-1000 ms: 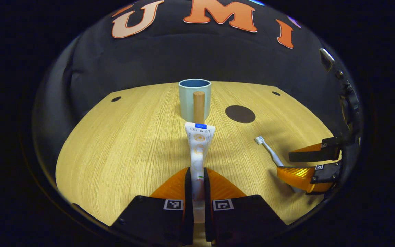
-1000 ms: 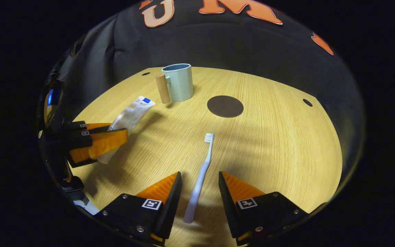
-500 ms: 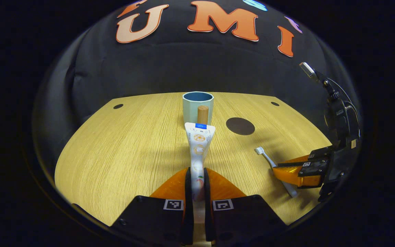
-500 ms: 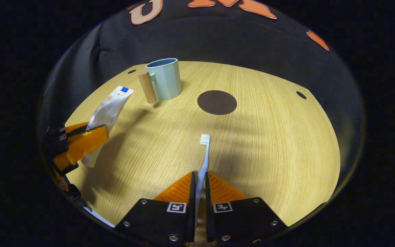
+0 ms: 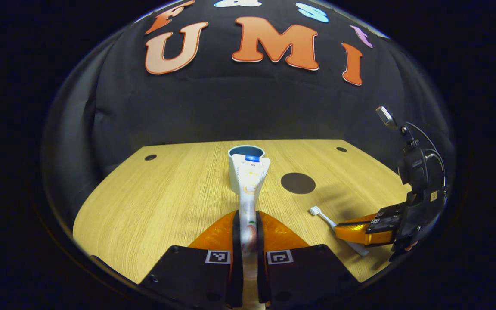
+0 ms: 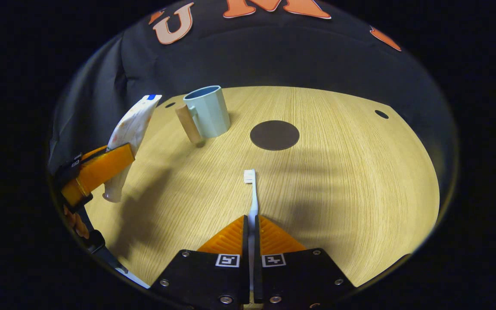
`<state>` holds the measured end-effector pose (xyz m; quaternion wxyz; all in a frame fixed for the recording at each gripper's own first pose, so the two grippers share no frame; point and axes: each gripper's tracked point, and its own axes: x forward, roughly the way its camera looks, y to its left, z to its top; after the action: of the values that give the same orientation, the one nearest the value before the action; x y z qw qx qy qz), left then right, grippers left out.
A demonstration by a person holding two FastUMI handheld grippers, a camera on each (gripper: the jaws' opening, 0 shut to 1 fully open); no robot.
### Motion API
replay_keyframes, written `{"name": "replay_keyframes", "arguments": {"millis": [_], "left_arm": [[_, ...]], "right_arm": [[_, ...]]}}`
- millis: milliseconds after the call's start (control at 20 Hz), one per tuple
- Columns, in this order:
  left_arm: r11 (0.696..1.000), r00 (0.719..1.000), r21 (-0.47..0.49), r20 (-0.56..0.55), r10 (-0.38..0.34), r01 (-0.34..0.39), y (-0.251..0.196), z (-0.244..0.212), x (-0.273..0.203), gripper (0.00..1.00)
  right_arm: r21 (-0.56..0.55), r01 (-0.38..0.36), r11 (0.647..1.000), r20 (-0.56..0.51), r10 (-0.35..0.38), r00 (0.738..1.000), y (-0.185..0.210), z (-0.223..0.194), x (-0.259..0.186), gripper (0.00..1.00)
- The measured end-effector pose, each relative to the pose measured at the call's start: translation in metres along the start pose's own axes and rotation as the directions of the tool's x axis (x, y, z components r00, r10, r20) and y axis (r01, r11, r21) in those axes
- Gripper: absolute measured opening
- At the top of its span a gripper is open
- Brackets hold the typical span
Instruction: Put the toothbrush and toothpaste on the desktop into the cup, then pick up the cup and place it on the coaster on the desktop.
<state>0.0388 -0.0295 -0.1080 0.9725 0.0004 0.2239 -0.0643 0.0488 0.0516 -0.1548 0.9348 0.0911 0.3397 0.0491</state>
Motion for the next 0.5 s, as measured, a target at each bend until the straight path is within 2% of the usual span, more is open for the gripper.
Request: {"name": "replay_keyframes", "arguments": {"millis": [200, 500], "left_arm": [[1.0, 0.998, 0.004, 0.066, -0.006, 0.006, -0.008, 0.023, -0.001, 0.17], [0.999, 0.982, -0.029, 0.187, 0.025, -0.02, -0.007, 0.062, 0.003, 0.17]], "right_arm": [[0.035, -0.007, 0.999, 0.072, 0.005, 0.997, -0.004, 0.018, -0.008, 0.04], [0.084, -0.032, 0.996, 0.159, 0.018, 0.987, -0.017, 0.043, -0.024, 0.04]]}}
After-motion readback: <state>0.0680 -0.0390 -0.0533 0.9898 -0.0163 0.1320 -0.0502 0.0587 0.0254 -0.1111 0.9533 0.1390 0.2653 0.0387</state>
